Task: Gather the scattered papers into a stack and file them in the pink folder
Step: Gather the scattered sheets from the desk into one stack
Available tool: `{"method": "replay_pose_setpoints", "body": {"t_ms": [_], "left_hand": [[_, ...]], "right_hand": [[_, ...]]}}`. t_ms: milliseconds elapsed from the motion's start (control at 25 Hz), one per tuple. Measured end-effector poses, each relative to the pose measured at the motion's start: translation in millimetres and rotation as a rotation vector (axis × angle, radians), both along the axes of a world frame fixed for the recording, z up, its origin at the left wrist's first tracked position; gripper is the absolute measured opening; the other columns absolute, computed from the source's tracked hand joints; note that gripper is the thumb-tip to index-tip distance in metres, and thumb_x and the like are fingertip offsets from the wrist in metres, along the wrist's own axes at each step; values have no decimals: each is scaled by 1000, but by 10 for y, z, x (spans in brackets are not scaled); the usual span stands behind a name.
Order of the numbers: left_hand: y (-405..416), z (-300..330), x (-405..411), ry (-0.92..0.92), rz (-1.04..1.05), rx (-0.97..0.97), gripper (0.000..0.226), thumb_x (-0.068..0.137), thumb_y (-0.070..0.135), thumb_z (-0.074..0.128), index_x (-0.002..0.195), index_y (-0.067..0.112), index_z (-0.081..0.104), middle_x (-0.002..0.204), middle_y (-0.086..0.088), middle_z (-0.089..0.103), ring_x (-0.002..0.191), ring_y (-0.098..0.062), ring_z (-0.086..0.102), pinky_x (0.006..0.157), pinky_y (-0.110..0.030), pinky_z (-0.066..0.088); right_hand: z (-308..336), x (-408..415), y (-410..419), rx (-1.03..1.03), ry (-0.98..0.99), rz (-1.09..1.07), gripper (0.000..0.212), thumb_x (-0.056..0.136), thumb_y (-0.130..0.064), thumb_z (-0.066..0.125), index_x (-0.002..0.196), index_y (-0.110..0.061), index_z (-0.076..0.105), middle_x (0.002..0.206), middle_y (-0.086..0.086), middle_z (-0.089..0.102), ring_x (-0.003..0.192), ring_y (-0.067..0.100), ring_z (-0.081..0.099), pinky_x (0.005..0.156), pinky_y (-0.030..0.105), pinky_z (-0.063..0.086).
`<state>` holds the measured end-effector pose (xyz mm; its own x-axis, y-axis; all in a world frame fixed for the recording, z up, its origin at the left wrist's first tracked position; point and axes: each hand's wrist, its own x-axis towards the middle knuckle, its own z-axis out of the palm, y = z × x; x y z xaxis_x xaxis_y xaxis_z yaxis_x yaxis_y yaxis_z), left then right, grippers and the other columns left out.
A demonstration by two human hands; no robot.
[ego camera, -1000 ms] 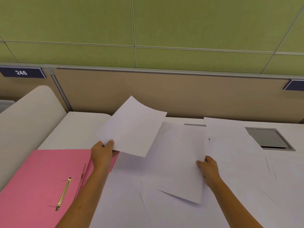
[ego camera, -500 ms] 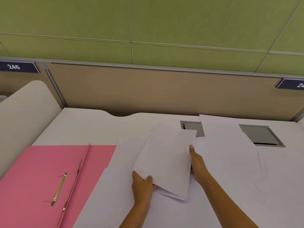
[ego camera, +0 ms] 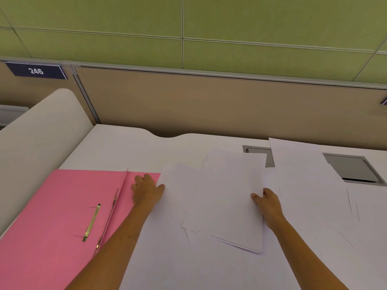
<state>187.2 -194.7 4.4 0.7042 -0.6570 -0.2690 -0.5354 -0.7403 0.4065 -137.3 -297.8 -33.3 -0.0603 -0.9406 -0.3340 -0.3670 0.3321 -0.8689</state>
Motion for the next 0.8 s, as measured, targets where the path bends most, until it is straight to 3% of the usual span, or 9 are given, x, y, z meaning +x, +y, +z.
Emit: {"method": "replay_pose_setpoints", "body": {"t_ms": [160, 280, 360, 440, 600, 800], "left_hand": [[-118, -36, 24, 128, -8, 2, 60, 82, 34, 68, 126, 4, 40, 130, -16, 36, 103, -38, 56, 70, -36, 45], [-153, -50, 19, 146, 30, -35, 50, 82, 27, 69, 120, 5, 44, 120, -14, 47, 100, -35, 59, 66, -33, 40], [-150, -33, 19, 108, -22, -68, 19, 85, 26, 63, 93, 10, 57, 95, -9, 60, 87, -30, 60, 64, -31, 40], [-140, 22, 35, 84, -47, -140, 21, 89, 26, 59, 73, 12, 59, 76, -6, 62, 73, -27, 57, 63, -31, 40], [-135, 385, 101, 27, -44, -398, 23, 92, 24, 58, 86, 6, 70, 84, -10, 71, 71, -23, 56, 63, -29, 42], [-162, 1013, 198, -167, -101, -741, 24, 93, 25, 58, 96, 5, 71, 87, -10, 71, 73, -20, 58, 67, -26, 41]], "right_hand": [[-46, -16, 20, -10, -35, -9, 12, 90, -18, 60, 100, -13, 58, 106, 9, 66, 96, 32, 62, 91, 51, 52], [-41, -2, 31, -19, -38, -15, 12, 90, -18, 59, 101, -13, 58, 104, 8, 65, 96, 32, 62, 90, 49, 52], [-33, 7, 33, -20, -45, -18, 13, 91, -17, 59, 103, -12, 57, 104, 8, 65, 96, 32, 62, 90, 48, 52], [-18, 12, 36, -18, -40, -17, 14, 91, -17, 59, 103, -12, 57, 104, 7, 64, 96, 31, 62, 89, 46, 52], [2, 17, 47, -23, -14, -16, 12, 91, -18, 58, 102, -13, 55, 101, 7, 62, 95, 31, 60, 88, 45, 52], [46, 38, 71, -28, -18, -16, 11, 91, -17, 59, 101, -13, 55, 101, 7, 63, 94, 30, 60, 86, 42, 52]]}}
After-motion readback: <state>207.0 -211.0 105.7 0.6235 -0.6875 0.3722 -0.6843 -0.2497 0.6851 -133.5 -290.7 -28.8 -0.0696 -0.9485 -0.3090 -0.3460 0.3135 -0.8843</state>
